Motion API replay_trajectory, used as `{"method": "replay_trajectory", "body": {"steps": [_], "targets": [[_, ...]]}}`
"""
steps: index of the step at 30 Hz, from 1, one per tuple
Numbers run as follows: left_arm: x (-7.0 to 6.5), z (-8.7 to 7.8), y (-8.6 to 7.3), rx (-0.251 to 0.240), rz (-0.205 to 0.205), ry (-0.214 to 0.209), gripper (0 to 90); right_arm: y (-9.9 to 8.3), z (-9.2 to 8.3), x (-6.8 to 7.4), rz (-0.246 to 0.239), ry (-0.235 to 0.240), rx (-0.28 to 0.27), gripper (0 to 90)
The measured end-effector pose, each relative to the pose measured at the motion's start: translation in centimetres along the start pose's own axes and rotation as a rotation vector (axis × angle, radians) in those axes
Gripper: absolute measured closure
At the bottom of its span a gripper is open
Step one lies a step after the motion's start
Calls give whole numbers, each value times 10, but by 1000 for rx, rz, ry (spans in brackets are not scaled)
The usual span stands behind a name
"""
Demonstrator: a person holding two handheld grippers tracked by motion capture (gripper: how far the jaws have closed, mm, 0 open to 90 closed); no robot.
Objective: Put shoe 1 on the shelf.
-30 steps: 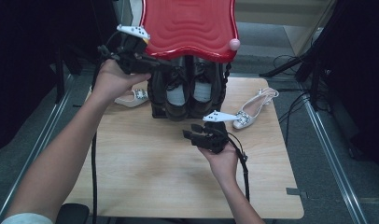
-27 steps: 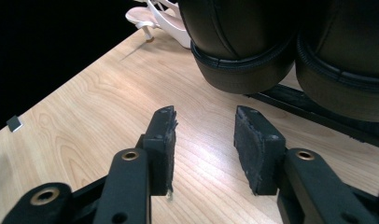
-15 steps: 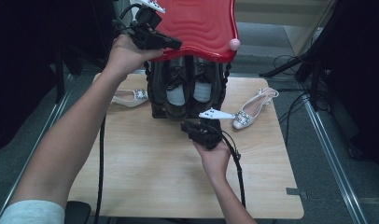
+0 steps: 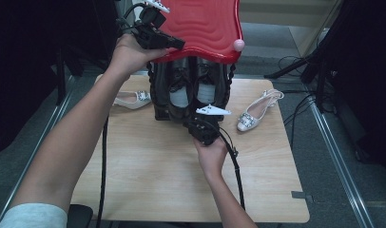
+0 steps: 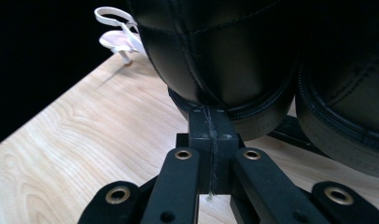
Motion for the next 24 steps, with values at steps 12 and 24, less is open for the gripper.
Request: {"method": "replay_trajectory", "body": {"steps": [12,24], "targets": [[0,-1,0,7,-1,-2,898,3,4,4,-97,-83,-1,900],[-1,-1,0,9,11,5,900,21,21,9,-54,-82,-14,900]]}}
Point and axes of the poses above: each handheld gripper's, and its own axes: z roughly forward along the jaws, y roughly out of its top, x roughly to its left, the point moved 2 cm from there along z, roughly forward along the jaws
